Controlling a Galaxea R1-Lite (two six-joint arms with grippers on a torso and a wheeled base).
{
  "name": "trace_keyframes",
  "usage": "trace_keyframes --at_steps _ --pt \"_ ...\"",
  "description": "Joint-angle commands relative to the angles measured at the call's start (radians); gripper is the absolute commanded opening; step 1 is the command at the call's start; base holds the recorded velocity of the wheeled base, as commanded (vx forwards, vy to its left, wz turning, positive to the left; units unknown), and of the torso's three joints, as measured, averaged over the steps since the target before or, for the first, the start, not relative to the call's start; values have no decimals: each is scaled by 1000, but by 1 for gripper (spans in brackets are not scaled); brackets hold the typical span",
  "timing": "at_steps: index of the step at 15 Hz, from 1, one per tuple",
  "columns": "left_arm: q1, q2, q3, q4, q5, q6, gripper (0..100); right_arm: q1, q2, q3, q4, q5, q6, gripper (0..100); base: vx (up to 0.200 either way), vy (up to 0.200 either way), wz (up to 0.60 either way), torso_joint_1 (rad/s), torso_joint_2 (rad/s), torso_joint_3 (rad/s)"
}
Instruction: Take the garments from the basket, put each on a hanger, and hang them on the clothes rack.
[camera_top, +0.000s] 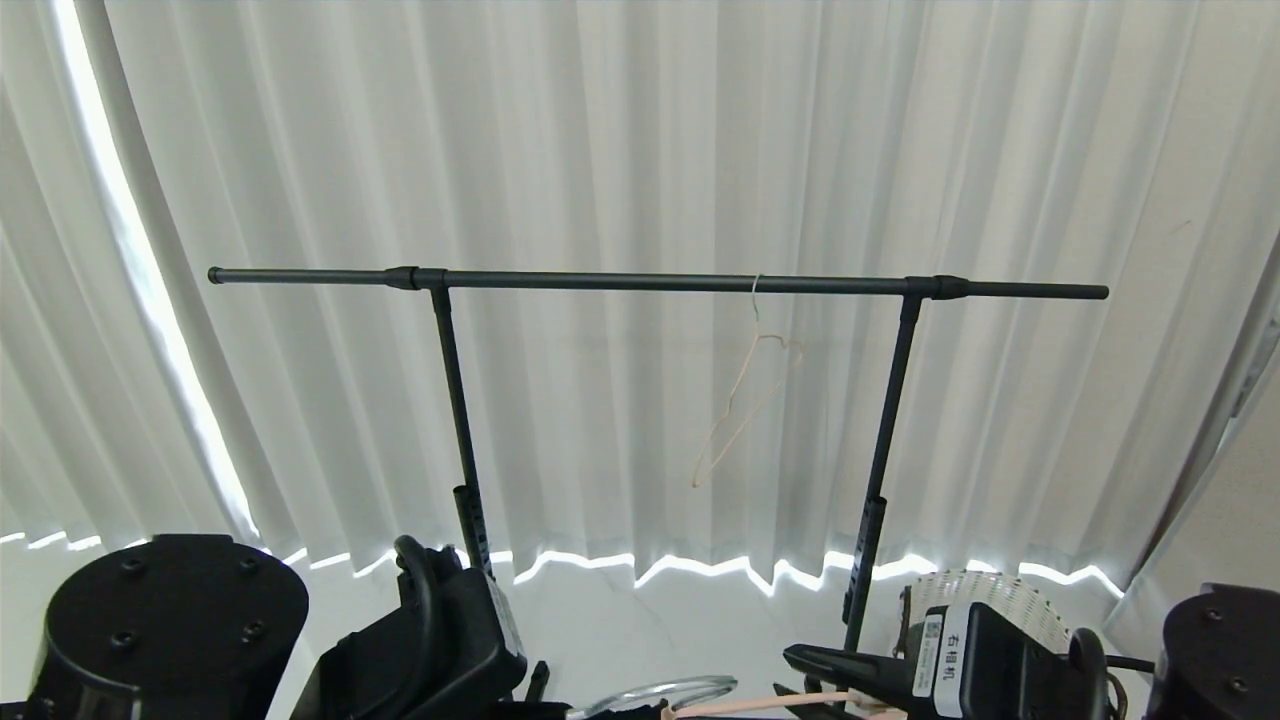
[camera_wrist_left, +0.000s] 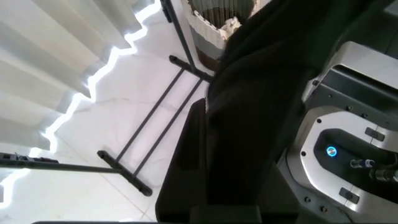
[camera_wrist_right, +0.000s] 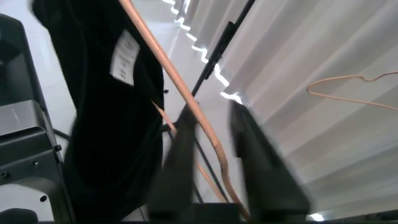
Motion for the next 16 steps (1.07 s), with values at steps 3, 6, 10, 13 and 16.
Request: trace_keyframes --at_steps 3,6,10,13,16 --pt "38 1 19 -2 0 -30 0 1 -2 1 1 -2 -1 100 0 0 0 0 0 0" --pt "86 -2 30 -2 1 -93 0 -1 -15 8 1 -6 1 100 0 0 0 0 0 0" --pt "144 -14 28 -67 21 -99 0 1 -9 5 4 4 65 100 0 0 0 0 0 0" --pt "147 -23 18 -122 26 -101 0 22 11 -21 40 4 292 100 0 0 0 0 0 0" --pt "152 -37 -27 -142 30 -139 0 21 54 -77 133 6 519 100 0 0 0 0 0 0"
